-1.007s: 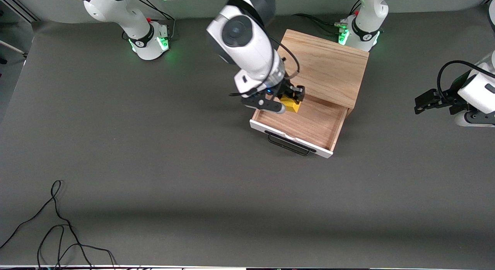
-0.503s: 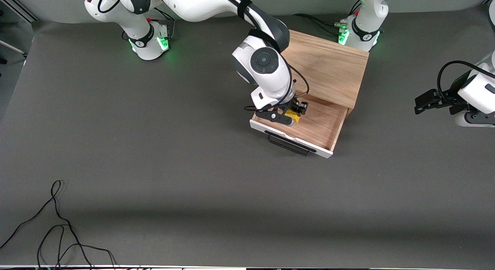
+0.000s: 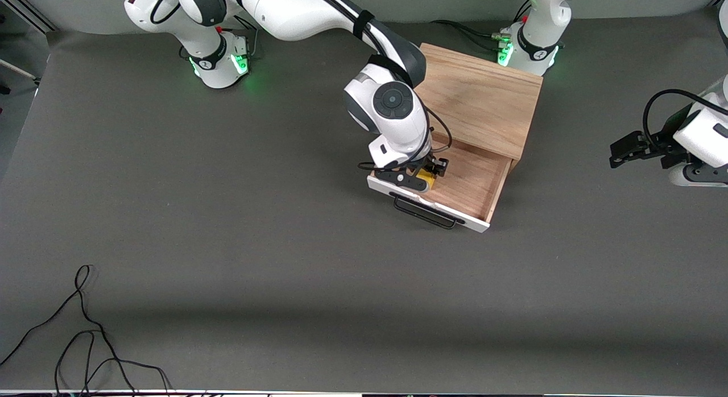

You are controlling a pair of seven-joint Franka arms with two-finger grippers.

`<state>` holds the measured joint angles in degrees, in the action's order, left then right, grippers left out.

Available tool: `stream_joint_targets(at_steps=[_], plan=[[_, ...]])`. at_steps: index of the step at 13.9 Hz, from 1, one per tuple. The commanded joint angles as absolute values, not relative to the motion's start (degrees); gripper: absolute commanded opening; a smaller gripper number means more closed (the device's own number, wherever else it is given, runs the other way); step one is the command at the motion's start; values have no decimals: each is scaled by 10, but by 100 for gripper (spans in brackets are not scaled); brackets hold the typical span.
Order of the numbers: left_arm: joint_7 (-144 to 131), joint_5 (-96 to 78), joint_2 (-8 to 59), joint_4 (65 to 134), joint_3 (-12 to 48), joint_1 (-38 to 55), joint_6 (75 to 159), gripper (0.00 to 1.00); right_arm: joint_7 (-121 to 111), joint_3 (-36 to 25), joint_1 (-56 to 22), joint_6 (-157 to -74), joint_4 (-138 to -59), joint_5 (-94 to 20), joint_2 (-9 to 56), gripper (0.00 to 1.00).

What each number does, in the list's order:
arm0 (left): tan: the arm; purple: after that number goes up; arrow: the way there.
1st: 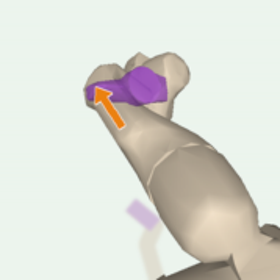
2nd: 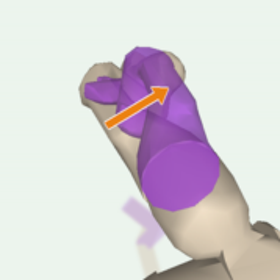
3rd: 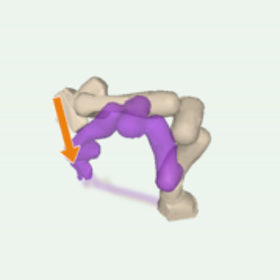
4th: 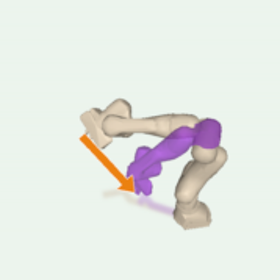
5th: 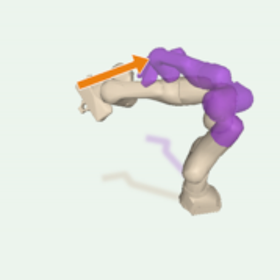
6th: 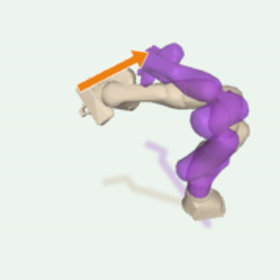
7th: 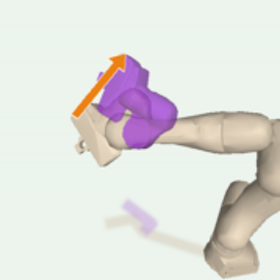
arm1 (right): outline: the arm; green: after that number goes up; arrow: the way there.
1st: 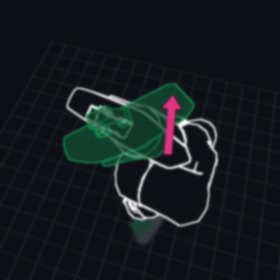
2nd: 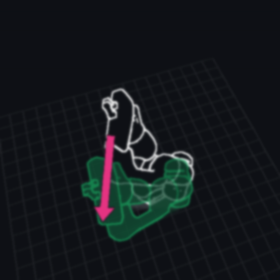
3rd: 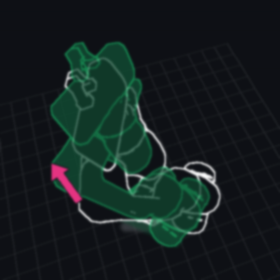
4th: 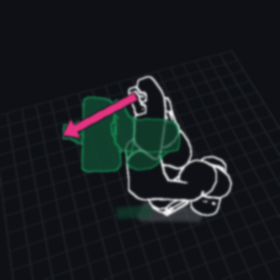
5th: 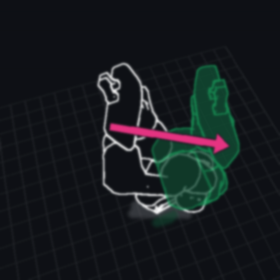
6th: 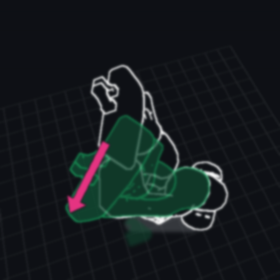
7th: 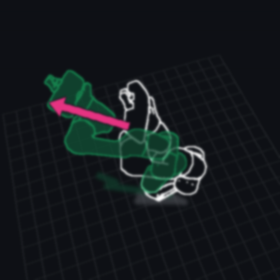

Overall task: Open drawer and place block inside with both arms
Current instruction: 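Carry the yellow cube with the right gripper into the open drawer, then open the right gripper to release the cube in the drawer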

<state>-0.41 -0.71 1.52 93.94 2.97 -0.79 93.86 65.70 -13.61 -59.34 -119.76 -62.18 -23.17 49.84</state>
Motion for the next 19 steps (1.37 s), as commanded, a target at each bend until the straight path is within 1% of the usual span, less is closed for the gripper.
stream_joint_targets(at_steps=[1, 6, 8, 10, 13, 15, 19], plan=[[-7, -1, 11, 941, 28, -5, 937, 100, 677, -140, -591, -1201, -610, -222, 501, 100], [-7, -1, 11, 941, 28, -4, 937, 100, 674, -143, -586, -1201, -601, -221, 488, 100], [-7, -1, 11, 941, 29, -4, 937, 100, 673, -145, -586, -1200, -601, -220, 466, 100], [-7, -1, 11, 941, 28, -4, 937, 100, 670, -163, -586, -1194, -603, -218, 433, 100], [-7, -1, 11, 941, 28, -4, 938, 100, 657, -169, -582, -1187, -611, -158, 392, 100], [-7, -1, 11, 941, 28, -4, 938, 100, 587, -172, -576, -1147, -610, -105, 385, 100], [-7, -1, 11, 941, 29, -4, 937, 100, 538, -175, -531, -1143, -610, -105, 382, 100]])
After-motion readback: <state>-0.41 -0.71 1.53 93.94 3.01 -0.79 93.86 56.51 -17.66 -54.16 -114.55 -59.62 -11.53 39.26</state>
